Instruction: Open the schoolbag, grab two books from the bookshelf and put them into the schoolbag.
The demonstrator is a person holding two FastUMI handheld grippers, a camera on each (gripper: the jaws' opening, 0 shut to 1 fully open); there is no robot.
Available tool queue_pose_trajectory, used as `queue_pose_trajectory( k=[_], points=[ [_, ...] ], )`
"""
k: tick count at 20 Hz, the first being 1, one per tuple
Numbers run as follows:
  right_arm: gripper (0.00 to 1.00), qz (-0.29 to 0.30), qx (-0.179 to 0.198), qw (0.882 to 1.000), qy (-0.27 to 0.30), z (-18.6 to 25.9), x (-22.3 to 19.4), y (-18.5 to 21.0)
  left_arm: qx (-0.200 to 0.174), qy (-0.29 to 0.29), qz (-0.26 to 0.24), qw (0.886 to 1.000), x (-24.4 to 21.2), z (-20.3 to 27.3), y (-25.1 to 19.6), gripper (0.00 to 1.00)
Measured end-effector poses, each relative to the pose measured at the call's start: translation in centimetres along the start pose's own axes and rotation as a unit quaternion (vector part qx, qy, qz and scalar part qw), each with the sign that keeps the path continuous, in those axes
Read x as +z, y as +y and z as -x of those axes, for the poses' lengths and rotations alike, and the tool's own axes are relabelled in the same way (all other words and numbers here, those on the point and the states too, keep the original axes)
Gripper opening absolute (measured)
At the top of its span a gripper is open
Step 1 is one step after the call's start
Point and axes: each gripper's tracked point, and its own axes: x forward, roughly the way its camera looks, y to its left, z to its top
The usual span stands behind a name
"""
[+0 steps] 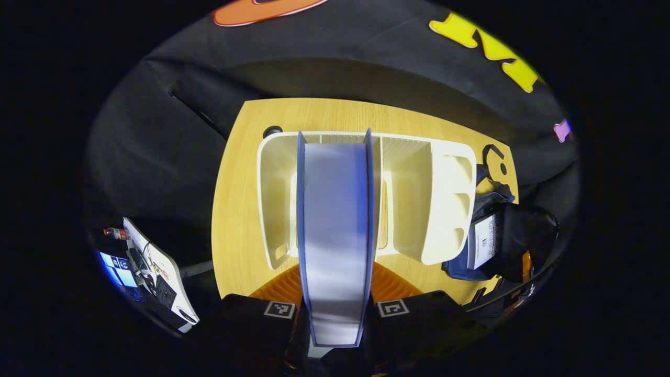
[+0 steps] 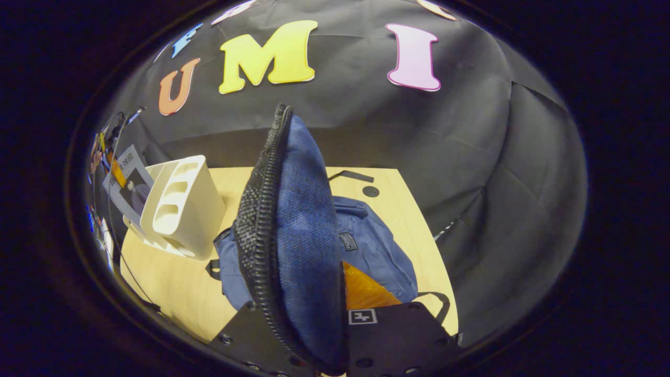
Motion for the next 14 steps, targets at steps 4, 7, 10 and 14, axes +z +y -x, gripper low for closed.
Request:
queue_pose_trajectory(
  k=[4, 7, 10, 14],
  points=[
    [0.03, 0.001, 0.006, 1.0, 0.001, 0.0, -0.1, 0.0, -0.058, -0.051, 0.041, 0.996, -0.9, 5.2, -0.3, 0.41],
    [0.02, 0.004, 0.01, 1.0, 0.001, 0.2, 0.0, 0.1, -0.111, -0.092, 0.07, 0.987, -0.5, 8.6, -0.5, 0.42],
    [0.02, 0.008, 0.012, 1.0, 0.0, 0.2, -0.1, 0.0, -0.159, -0.12, 0.081, 0.976, -1.0, 10.8, -1.4, 0.42],
    [0.02, 0.005, 0.017, 1.0, 0.001, 0.1, -0.1, -0.1, -0.285, -0.131, 0.136, 0.94, -1.4, 13.0, -5.9, 0.42]
  ],
)
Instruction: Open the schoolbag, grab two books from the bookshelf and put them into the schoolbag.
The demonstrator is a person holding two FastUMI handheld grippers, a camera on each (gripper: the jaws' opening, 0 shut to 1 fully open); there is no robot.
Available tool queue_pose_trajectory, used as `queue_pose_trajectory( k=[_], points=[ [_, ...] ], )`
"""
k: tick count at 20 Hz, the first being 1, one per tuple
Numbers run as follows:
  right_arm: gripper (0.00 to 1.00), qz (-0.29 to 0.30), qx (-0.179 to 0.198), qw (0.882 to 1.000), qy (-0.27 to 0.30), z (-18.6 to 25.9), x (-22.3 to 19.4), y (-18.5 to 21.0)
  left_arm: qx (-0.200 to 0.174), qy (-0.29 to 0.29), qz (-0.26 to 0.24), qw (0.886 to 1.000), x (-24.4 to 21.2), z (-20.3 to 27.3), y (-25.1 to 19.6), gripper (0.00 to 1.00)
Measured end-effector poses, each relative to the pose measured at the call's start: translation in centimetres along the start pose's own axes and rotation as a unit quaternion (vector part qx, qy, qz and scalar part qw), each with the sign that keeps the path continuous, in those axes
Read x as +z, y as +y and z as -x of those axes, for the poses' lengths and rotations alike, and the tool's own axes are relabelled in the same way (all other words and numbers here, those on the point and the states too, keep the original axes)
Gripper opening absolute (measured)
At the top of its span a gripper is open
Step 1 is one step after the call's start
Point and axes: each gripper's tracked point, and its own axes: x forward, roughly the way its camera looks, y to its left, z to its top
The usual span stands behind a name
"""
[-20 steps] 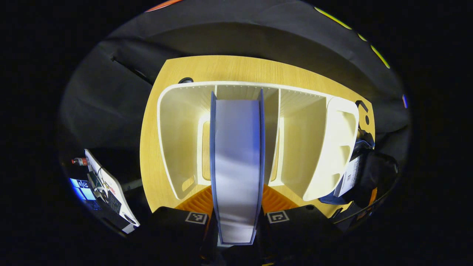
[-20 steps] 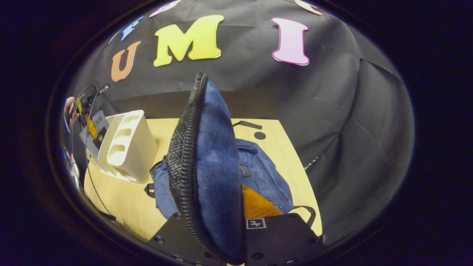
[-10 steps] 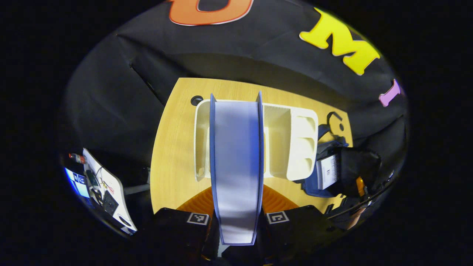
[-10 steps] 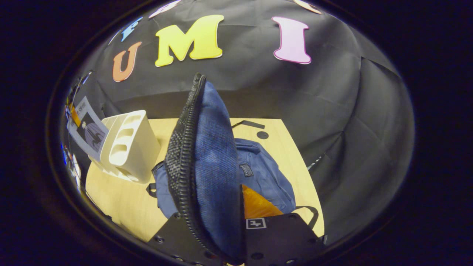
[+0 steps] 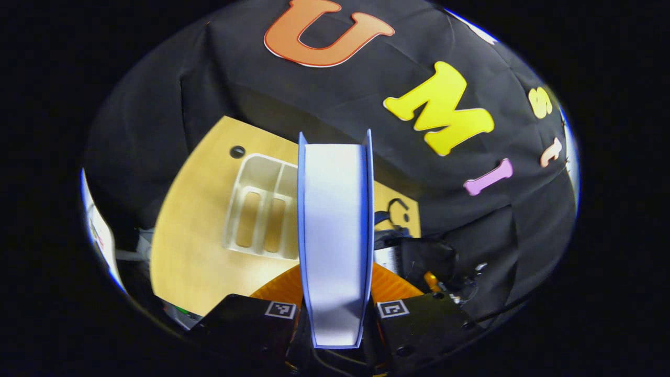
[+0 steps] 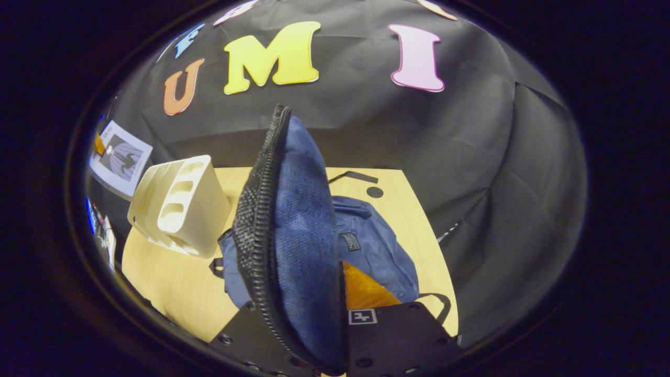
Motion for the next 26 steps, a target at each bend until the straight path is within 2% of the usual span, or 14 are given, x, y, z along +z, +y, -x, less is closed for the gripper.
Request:
queue_pose_trajectory(
  k=[3, 6, 9, 12, 18, 26],
  points=[
    [0.02, 0.007, 0.0, 1.0, -0.001, 0.1, 0.1, -0.2, -0.081, -0.013, 0.043, 0.996, -1.6, -2.0, -3.3, 0.42],
    [0.02, 0.013, 0.001, 1.0, 0.0, 0.0, 0.0, -0.2, -0.157, -0.001, 0.031, 0.987, -5.7, -5.1, -6.2, 0.42],
    [0.02, 0.016, 0.002, 1.0, 0.002, -0.1, -0.1, -0.4, -0.2, 0.023, 0.02, 0.979, -10.0, -9.1, -8.6, 0.42],
    [0.02, 0.012, 0.002, 1.0, 0.002, -0.2, 0.0, -0.9, -0.231, 0.055, 0.036, 0.971, -14.0, -12.9, -10.1, 0.42],
    [0.02, -0.007, 0.003, 1.0, 0.0, -0.1, 0.0, -2.0, -0.197, 0.121, 0.041, 0.972, -20.8, -21.1, -10.2, 0.42],
    [0.02, -0.014, 0.008, 1.0, -0.001, -0.1, 0.4, -2.9, -0.149, 0.135, 0.016, 0.98, -23.4, -29.0, -11.9, 0.42]
  ],
)
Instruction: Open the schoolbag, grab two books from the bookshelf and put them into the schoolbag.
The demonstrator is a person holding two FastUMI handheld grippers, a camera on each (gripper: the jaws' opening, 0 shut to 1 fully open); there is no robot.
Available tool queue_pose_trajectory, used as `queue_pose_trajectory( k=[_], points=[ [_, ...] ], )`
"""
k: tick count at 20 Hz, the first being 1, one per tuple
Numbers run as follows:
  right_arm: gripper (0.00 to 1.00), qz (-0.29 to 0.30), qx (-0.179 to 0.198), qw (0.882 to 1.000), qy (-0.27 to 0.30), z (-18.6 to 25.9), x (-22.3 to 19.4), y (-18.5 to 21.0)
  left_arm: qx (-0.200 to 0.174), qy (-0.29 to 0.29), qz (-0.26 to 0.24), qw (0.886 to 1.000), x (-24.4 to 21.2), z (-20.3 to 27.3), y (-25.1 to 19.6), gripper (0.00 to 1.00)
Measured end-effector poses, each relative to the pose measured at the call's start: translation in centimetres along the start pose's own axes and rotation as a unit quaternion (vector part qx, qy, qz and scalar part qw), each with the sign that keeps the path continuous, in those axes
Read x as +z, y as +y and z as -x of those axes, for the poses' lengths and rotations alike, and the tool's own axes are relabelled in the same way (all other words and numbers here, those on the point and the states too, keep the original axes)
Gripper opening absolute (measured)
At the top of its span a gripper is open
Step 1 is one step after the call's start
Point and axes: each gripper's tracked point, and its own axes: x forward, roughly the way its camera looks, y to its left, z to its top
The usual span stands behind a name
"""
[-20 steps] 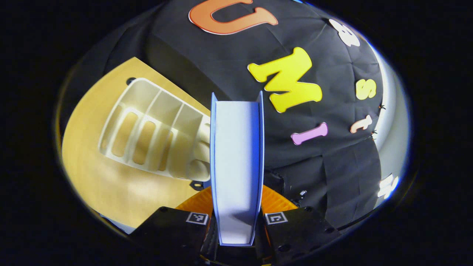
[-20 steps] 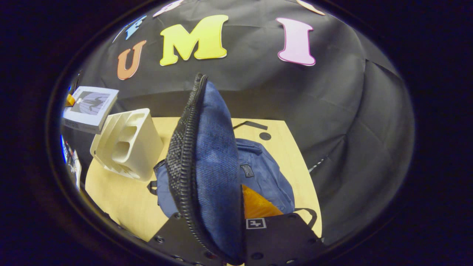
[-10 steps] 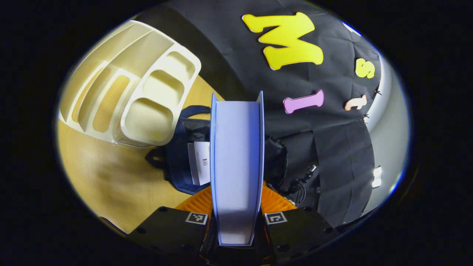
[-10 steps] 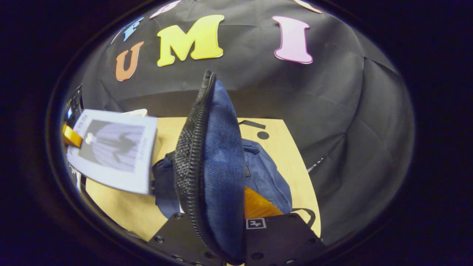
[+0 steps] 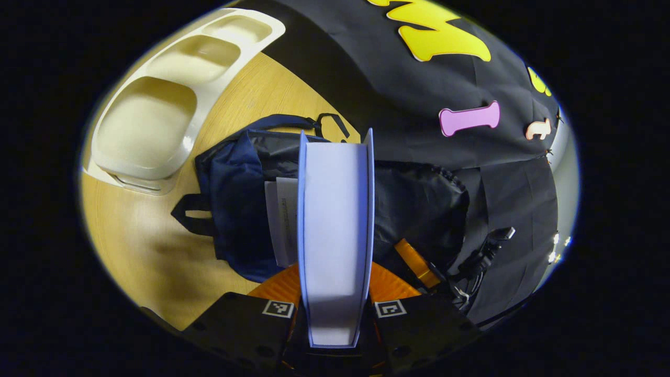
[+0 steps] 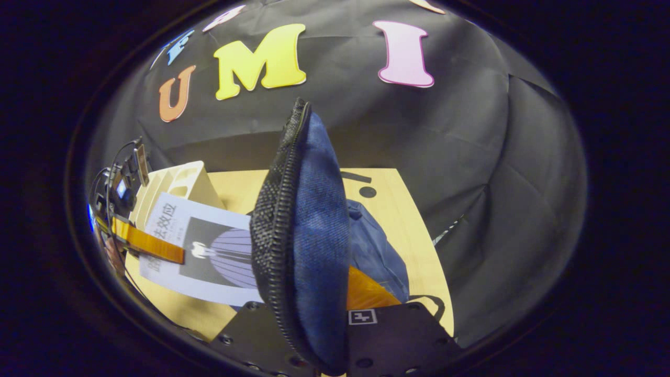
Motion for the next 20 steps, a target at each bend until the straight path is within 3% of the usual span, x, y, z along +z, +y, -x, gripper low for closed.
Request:
queue_pose_trajectory(
  k=[20],
  points=[
    [0.02, 0.012, 0.015, 1.0, -0.023, 1.7, 2.2, 1.3, -0.106, -0.002, 0.069, 0.992, -0.1, -13.6, -2.1, 0.42]
  ],
)
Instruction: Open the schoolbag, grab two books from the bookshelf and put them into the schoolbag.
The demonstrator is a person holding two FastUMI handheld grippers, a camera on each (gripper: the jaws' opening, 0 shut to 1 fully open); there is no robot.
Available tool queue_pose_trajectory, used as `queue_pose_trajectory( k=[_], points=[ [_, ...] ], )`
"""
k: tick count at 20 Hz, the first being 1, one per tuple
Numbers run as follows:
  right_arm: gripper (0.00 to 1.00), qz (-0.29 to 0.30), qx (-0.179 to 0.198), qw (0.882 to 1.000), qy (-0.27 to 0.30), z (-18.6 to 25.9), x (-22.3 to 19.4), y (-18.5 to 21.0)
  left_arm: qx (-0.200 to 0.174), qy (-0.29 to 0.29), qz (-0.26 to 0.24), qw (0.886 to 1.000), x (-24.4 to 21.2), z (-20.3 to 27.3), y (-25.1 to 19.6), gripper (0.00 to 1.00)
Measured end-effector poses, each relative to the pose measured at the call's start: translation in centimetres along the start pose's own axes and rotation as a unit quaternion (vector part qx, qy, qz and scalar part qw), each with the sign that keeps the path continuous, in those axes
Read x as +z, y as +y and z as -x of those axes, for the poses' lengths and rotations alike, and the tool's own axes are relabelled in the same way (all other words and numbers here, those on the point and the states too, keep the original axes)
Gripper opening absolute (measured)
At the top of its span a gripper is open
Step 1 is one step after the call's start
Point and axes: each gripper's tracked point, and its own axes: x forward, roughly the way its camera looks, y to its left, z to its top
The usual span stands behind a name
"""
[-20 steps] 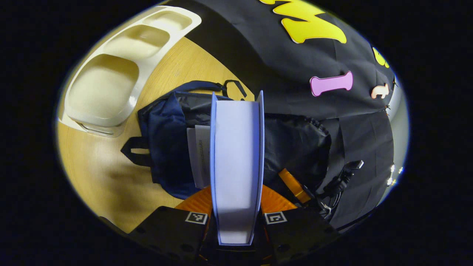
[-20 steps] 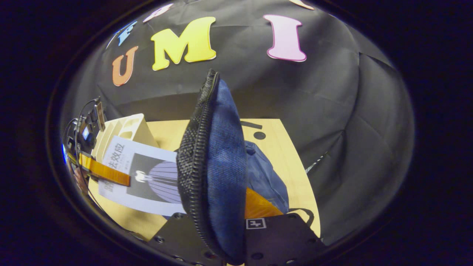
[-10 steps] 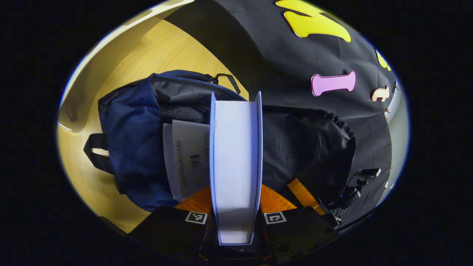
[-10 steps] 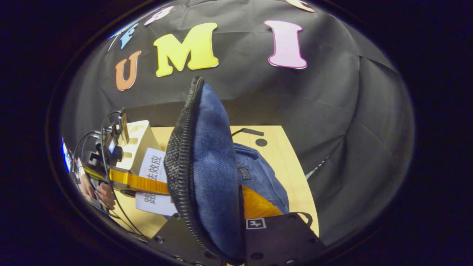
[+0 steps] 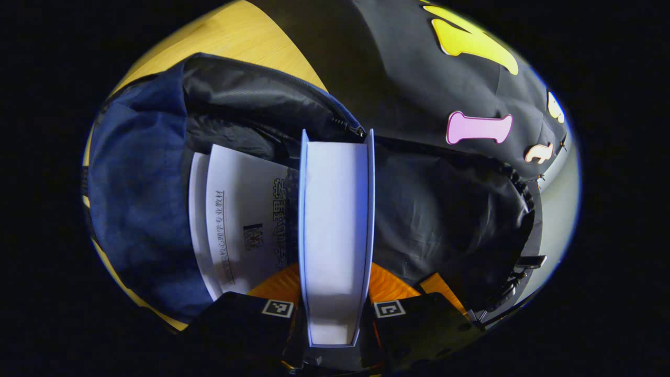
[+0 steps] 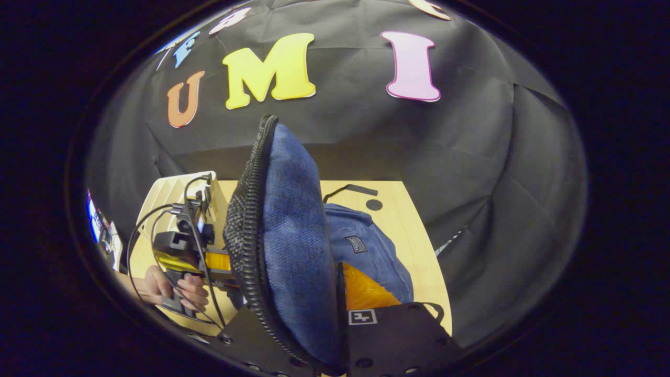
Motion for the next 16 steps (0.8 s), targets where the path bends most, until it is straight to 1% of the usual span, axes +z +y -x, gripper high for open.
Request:
queue_pose_trajectory(
  k=[1, 4, 5, 7, 8, 9, 10, 11, 13, 14, 16],
  points=[
    [0.03, 0.001, 0.0, 1.0, 0.001, -0.1, 0.0, 0.0, 0.002, -0.001, -0.001, 1.0, 0.2, -0.4, 0.5, 0.42],
    [0.02, -0.002, 0.001, 1.0, 0.005, -0.4, -0.1, 0.3, 0.001, 0.004, 0.018, 1.0, 0.5, -1.4, 1.1, 0.43],
    [0.02, -0.004, 0.001, 1.0, 0.006, -0.3, -0.2, 0.3, 0.009, 0.012, 0.018, 1.0, 0.3, -1.4, 1.4, 0.44],
    [0.03, -0.008, 0.003, 1.0, 0.009, -0.6, -0.3, 0.4, 0.053, 0.028, 0.005, 0.998, -0.3, -1.4, 2.6, 0.51],
    [0.02, -0.012, 0.004, 1.0, 0.011, -0.6, -0.4, 0.4, 0.077, 0.043, 0.005, 0.996, -0.3, -1.1, 3.0, 0.61],
    [0.03, -0.015, 0.003, 1.0, 0.011, -0.8, -0.5, 0.4, 0.114, 0.061, 0.006, 0.992, -0.7, -0.5, 3.8, 0.64],
    [0.03, -0.016, 0.003, 1.0, 0.012, -0.9, -0.5, 0.5, 0.135, 0.078, 0.014, 0.988, -1.2, -0.1, 3.9, 0.74],
    [0.03, -0.016, 0.003, 1.0, 0.012, -0.9, -0.5, 0.6, 0.163, 0.092, 0.017, 0.982, -1.7, 0.8, 3.9, 0.78],
    [0.03, -0.013, 0.003, 1.0, 0.013, -1.1, -0.4, 0.9, 0.223, 0.103, 0.0, 0.969, -2.1, 2.5, 4.1, 0.81],
    [0.02, -0.012, 0.004, 1.0, 0.013, -1.1, -0.4, 1.0, 0.245, 0.104, -0.008, 0.964, -2.1, 3.6, 3.8, 0.82],
    [0.03, -0.013, 0.004, 1.0, 0.014, -1.2, -0.4, 1.4, 0.271, 0.104, -0.038, 0.956, -2.0, 5.6, 2.8, 0.82]
  ],
)
